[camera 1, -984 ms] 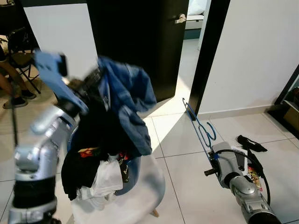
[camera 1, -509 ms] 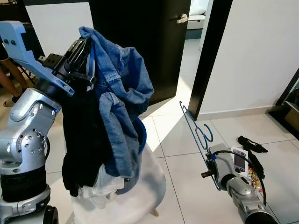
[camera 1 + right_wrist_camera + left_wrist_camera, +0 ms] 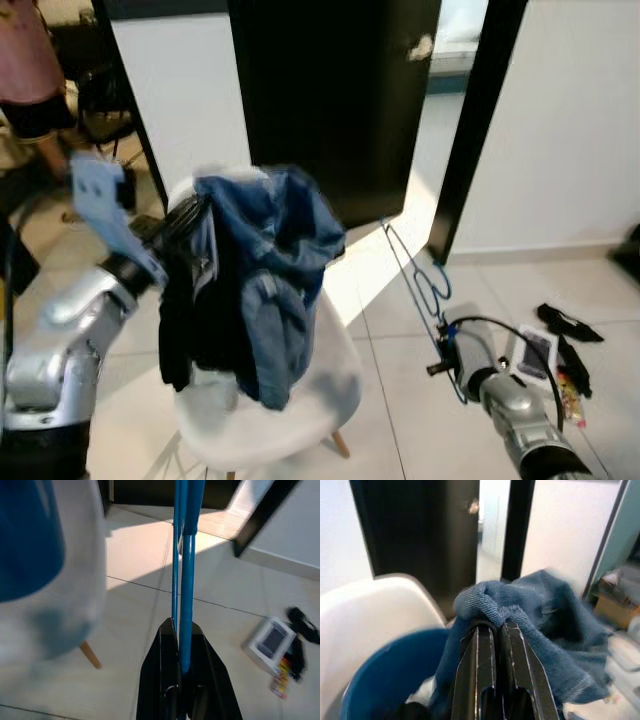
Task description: Hang hanger
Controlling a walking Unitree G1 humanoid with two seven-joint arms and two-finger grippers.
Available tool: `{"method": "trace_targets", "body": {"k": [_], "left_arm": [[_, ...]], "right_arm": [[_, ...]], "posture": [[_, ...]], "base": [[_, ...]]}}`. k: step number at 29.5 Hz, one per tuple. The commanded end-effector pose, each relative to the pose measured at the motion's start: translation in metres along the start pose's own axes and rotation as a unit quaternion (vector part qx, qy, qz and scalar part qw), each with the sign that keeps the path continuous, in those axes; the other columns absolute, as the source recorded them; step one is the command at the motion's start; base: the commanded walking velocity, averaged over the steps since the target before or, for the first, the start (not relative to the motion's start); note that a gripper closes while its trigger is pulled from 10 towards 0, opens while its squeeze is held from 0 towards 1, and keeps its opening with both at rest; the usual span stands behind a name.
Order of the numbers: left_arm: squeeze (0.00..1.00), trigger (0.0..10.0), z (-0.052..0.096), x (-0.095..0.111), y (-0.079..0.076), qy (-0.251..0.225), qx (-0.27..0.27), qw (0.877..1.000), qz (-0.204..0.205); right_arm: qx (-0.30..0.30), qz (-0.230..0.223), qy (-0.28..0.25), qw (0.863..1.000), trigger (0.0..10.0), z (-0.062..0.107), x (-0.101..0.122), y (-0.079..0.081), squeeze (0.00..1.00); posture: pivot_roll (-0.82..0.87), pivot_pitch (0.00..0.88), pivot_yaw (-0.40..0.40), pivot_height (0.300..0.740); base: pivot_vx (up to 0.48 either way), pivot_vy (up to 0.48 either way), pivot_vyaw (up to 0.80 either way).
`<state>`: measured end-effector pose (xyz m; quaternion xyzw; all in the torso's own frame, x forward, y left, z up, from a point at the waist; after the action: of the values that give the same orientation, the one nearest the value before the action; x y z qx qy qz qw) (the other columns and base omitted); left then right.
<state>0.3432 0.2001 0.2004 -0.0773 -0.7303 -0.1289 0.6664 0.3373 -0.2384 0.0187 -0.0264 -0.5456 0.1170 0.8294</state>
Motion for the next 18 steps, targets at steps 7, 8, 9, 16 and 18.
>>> {"method": "trace_targets", "body": {"k": [7, 8, 9, 16, 18], "left_arm": [[0.00, 10.0, 0.007, -0.050, 0.037, 0.086, 0.123, 0.988, -0.048], [0.00, 10.0, 0.005, -0.046, 0.039, 0.077, 0.131, 0.987, -0.049], [0.00, 10.0, 0.005, -0.046, 0.039, 0.077, 0.131, 0.987, -0.049], [0.00, 10.0, -0.013, -0.016, 0.036, 0.009, 0.135, 0.990, -0.045], [0.00, 10.0, -0.019, -0.005, 0.031, -0.012, 0.127, 0.991, -0.043]], "right_arm": [[0.009, -0.002, 0.002, 1.000, 10.0, 0.000, -0.005, 0.007, 0.00], [0.010, -0.002, 0.002, 1.000, 10.0, 0.001, -0.006, 0.007, 0.00], [0.010, -0.002, 0.002, 1.000, 10.0, 0.001, -0.006, 0.007, 0.00], [0.014, -0.004, 0.004, 1.000, 10.0, 0.001, -0.007, 0.010, 0.00], [0.017, -0.005, 0.003, 1.000, 10.0, 0.000, -0.007, 0.011, 0.00]], "posture": [[-0.04, 0.000, 0.000, 0.740], [-0.04, 0.000, 0.000, 0.740], [-0.04, 0.000, 0.000, 0.740], [-0.04, 0.000, 0.005, 0.740], [-0.04, 0.000, 0.007, 0.740]], "base": [[0.000, 0.000, 0.00], [0.000, 0.000, 0.00], [0.000, 0.000, 0.00], [0.040, 0.000, 0.00], [0.326, 0.000, 0.00]]}}
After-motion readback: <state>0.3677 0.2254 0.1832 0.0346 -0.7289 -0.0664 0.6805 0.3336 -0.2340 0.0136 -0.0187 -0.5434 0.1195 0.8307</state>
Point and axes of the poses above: a point about 5 cm out from each wrist's last joint towards the gripper, its own z axis pointing back from the gripper into the wrist, its own x axis along the axis of the wrist's last joint, y = z × x, the point moved 4 cm from there along -z, pointing out of the wrist towards the gripper, and after that the axes turned 6 degrees about -z, right-handed, at the moved point
